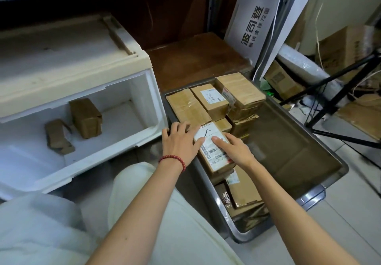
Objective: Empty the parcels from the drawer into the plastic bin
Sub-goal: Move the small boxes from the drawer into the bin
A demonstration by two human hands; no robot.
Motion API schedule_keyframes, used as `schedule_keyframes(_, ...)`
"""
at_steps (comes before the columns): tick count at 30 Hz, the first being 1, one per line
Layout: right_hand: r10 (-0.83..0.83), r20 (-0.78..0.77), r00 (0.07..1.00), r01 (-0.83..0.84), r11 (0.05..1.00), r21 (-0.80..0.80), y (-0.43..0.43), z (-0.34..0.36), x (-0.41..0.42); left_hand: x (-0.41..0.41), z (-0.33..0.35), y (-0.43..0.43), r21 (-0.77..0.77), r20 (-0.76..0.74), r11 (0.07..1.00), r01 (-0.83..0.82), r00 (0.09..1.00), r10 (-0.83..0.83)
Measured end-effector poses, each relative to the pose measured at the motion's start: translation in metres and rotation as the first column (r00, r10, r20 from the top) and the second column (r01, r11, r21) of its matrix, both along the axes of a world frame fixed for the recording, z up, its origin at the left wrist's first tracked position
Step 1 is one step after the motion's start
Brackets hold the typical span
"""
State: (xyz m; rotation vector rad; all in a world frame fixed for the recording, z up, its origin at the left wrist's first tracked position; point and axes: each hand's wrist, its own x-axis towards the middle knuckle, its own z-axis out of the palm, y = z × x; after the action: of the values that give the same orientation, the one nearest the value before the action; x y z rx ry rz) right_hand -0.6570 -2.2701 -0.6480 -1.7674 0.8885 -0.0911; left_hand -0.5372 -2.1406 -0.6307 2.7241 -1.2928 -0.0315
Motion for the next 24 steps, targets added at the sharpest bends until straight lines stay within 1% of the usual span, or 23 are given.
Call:
schedule_keyframes(1,-0.002,-0.015,1.0,0.002,0.999,-0.049,0.0,0.002,0.004,0.0,0.0,0.001,0.016,0.024,1.0,-0.009,1.0,0.008)
schedule_keyframes(3,-0.002,-0.043,0.999,-0.002,0.996,-0.088,0.0,0.004,0.01,0.001,0.001,0.003,0.023,0.047,0.999,-0.033,0.998,0.032)
schedule_keyframes(7,0.033,-0.119,0.992,-0.049,0.989,-0.138,-0.003,0.01,0.008,0.005,0.005,0.008,-0.035,0.0,0.995,-0.09,0.996,0.09)
schedule_keyframes(12,0.047,-0.208,0.977,-0.09,0.975,-0.202,-0.002,0.017,0.006,0.013,0.011,0.018,0.003,-0.01,0.991,-0.136,0.991,0.136)
schedule_keyframes(15,0.043,-0.199,0.979,-0.097,0.958,-0.271,-0.002,0.022,0.007,0.021,0.02,0.027,0.014,-0.011,0.985,-0.174,0.985,0.175)
schedule_keyframes(17,0.074,-0.181,0.981,-0.127,0.945,-0.302,0.001,0.027,0.012,0.029,0.026,0.037,0.022,0.008,0.979,-0.201,0.98,0.201)
schedule_keyframes(19,0.126,-0.186,0.975,-0.188,0.909,-0.372,0.006,0.033,0.019,0.038,0.03,0.048,0.024,0.02,0.973,-0.23,0.973,0.229)
schedule_keyframes(21,0.162,-0.196,0.967,-0.237,0.854,-0.463,0.012,0.038,0.028,0.046,0.034,0.06,0.03,0.029,0.966,-0.256,0.966,0.256)
schedule_keyframes(24,0.196,-0.169,0.966,-0.255,0.822,-0.51,0.024,0.046,0.045,0.056,0.039,0.08,0.04,0.053,0.957,-0.286,0.957,0.284)
